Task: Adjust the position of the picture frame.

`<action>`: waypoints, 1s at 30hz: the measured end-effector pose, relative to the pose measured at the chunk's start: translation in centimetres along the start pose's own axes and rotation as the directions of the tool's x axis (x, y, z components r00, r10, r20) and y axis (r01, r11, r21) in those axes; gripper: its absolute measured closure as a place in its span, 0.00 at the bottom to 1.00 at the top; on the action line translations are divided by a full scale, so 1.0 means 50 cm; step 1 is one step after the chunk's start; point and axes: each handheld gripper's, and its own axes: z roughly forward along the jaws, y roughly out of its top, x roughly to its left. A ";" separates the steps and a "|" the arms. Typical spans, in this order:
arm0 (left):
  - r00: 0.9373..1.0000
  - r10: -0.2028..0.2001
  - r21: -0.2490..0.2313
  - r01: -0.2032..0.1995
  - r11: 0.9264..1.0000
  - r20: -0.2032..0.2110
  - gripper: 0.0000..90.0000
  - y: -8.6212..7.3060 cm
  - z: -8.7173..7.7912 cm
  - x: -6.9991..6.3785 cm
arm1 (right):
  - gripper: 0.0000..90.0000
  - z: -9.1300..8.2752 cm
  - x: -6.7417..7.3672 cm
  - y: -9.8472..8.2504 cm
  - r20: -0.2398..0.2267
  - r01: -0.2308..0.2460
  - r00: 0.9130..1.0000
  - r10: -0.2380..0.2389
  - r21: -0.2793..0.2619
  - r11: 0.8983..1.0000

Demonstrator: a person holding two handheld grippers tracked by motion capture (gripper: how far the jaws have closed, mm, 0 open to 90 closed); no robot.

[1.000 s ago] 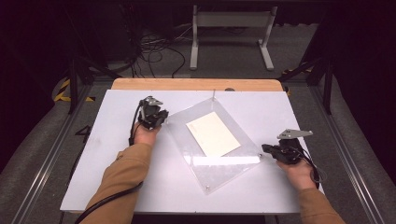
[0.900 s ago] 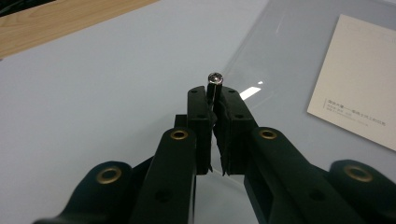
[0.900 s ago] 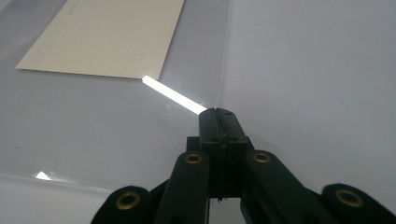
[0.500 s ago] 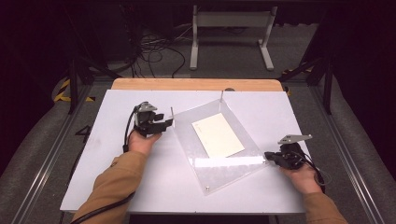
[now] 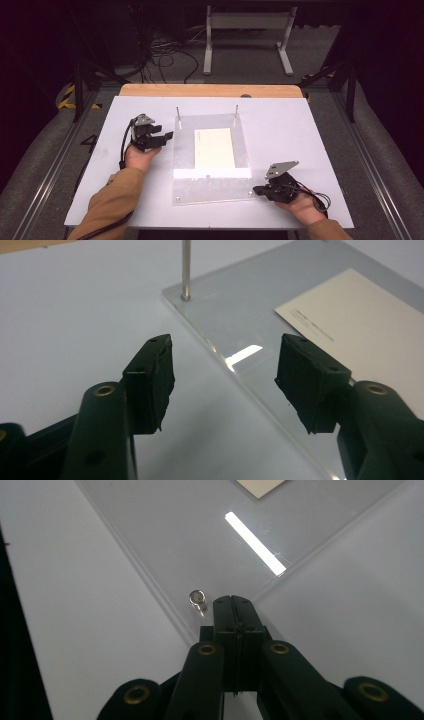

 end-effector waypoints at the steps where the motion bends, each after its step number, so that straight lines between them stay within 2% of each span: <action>1: 1.000 -0.007 -0.007 0.007 1.000 -0.009 0.42 0.014 0.012 0.008 | 1.00 0.004 0.003 0.004 -0.009 0.016 1.000 -0.016 0.001 1.000; 2: 0.999 -0.035 -0.013 0.035 0.999 0.002 0.41 0.025 0.023 0.012 | 1.00 0.004 -0.002 0.006 0.003 0.033 0.999 -0.033 -0.014 0.999; 4: 0.998 -0.058 -0.021 0.058 0.998 0.010 0.39 0.045 0.041 0.019 | 1.00 -0.003 -0.011 0.001 0.048 0.010 0.999 -0.008 -0.042 0.999; 6: 0.998 -0.055 -0.017 0.056 0.998 0.012 0.39 0.062 0.061 0.017 | 1.00 -0.019 -0.023 -0.007 0.070 -0.016 0.997 0.023 -0.089 0.996; 8: 1.000 -0.025 -0.004 0.025 1.000 0.001 0.38 0.077 0.085 0.011 | 1.00 -0.033 -0.028 -0.014 0.089 -0.030 0.995 0.041 -0.119 0.992; 10: 1.000 -0.023 0.018 0.023 1.000 0.017 0.42 0.087 0.114 0.011 | 1.00 -0.043 -0.032 -0.021 0.092 -0.035 0.995 0.049 -0.149 0.988; 11: 0.999 -0.037 0.043 0.037 0.998 0.008 0.44 0.092 0.127 0.009 | 1.00 -0.047 -0.033 -0.024 0.091 -0.036 0.994 0.051 -0.162 0.986; 12: 0.999 -0.037 0.043 0.037 0.998 0.008 0.46 0.092 0.127 0.009 | 1.00 -0.049 -0.033 -0.027 0.086 -0.038 0.995 0.054 -0.170 0.985; 13: 0.999 -0.035 0.038 0.036 0.999 -0.016 0.46 0.096 0.136 0.009 | 1.00 -0.049 -0.033 -0.027 0.086 -0.038 0.995 0.054 -0.170 0.985; 15: 0.999 -0.031 0.027 0.032 0.999 -0.035 0.54 0.101 0.143 0.011 | 1.00 -0.049 -0.034 -0.033 0.082 -0.046 0.995 0.062 -0.174 0.984; 17: 0.998 0.014 0.035 -0.012 0.999 -0.056 0.69 0.105 0.145 0.009 | 1.00 -0.051 -0.034 -0.038 0.077 -0.049 0.995 0.064 -0.177 0.983; 18: 0.995 0.050 0.046 -0.046 0.998 -0.084 0.77 0.107 0.146 0.005 | 1.00 -0.052 -0.035 -0.040 0.074 -0.051 0.995 0.066 -0.182 0.982; 19: 0.989 0.083 0.064 -0.076 0.995 -0.120 0.85 0.109 0.146 0.003 | 1.00 -0.054 -0.035 -0.042 0.071 -0.054 0.995 0.068 -0.188 0.981; 20: 0.990 0.086 0.061 -0.079 0.995 -0.109 0.92 0.110 0.144 0.008 | 1.00 -0.057 -0.036 -0.043 0.072 -0.057 0.995 0.072 -0.193 0.980; 21: 0.992 0.079 0.056 -0.074 0.996 -0.097 0.94 0.109 0.144 0.012 | 1.00 -0.061 -0.037 -0.044 0.074 -0.057 0.995 0.073 -0.201 0.978; 24: 0.990 0.105 0.032 -0.103 0.994 -0.096 0.94 0.102 0.142 0.012 | 1.00 -0.069 -0.040 -0.046 0.077 -0.063 0.994 0.081 -0.214 0.975; 25: 0.992 0.096 0.025 -0.094 0.995 -0.078 0.94 0.098 0.141 0.011 | 1.00 -0.068 -0.042 -0.047 0.072 -0.067 0.994 0.084 -0.214 0.975; 29: 0.993 0.109 0.016 -0.108 0.994 -0.051 0.95 0.091 0.136 0.010 | 1.00 -0.046 -0.044 -0.047 0.040 -0.082 0.995 0.089 -0.149 0.985; 30: 0.991 0.123 0.017 -0.122 0.992 -0.056 0.95 0.090 0.135 0.011 | 1.00 -0.033 -0.044 -0.047 0.027 -0.086 0.996 0.089 -0.116 0.990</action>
